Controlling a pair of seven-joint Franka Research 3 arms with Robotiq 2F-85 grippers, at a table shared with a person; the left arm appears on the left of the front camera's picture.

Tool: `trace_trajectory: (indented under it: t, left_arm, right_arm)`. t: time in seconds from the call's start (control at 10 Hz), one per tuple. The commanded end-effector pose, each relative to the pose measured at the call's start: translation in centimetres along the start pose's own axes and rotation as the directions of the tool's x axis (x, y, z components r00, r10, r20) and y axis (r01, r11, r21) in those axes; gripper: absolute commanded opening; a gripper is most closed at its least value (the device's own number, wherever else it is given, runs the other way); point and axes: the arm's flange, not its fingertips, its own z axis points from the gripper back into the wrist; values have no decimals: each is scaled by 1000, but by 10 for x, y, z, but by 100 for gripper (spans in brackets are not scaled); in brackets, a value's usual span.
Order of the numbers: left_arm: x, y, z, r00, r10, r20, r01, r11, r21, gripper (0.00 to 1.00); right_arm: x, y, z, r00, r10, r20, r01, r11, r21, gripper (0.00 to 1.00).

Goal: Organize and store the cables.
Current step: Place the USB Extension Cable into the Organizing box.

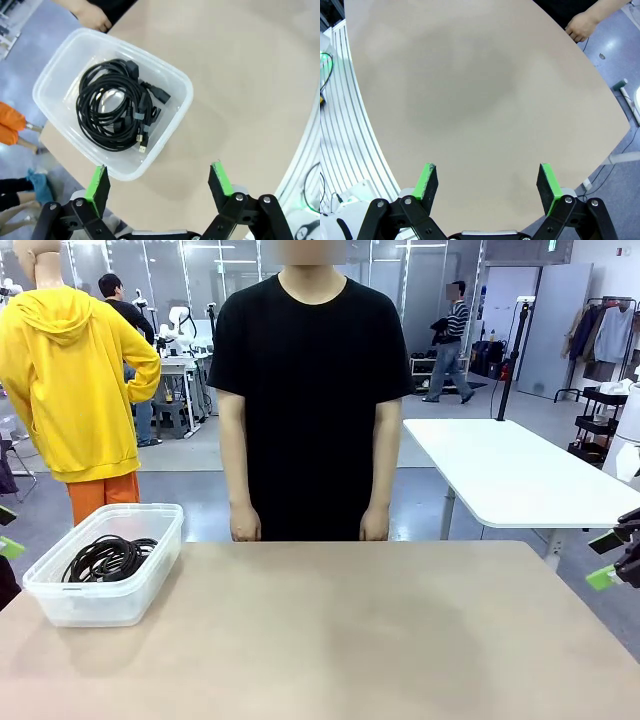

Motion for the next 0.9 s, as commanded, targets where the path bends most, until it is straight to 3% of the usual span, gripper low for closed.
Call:
trace_trajectory:
  t: [0.0, 0.3, 0.4, 0.8]
  left_arm:
    - [-22, 8, -1, 974, -21, 225, 27, 999, -25, 100]
    - [-51, 18, -4, 918, -94, 384, 112, 993, -23, 100]
    - [-43, 10, 9, 970, -18, 241, 19, 1000, -2, 100]
    - [-43, 10, 9, 970, -18, 241, 19, 1000, -2, 100]
  right_arm:
    - [1, 0, 0, 1000, -6, 11, 6, 1000, 5, 100]
    - [1, 0, 0, 1000, -6, 11, 6, 1000, 5, 100]
    - [1, 0, 0, 1000, -6, 11, 6, 1000, 5, 100]
    - [1, 0, 0, 1000, -6, 11, 6, 1000, 5, 100]
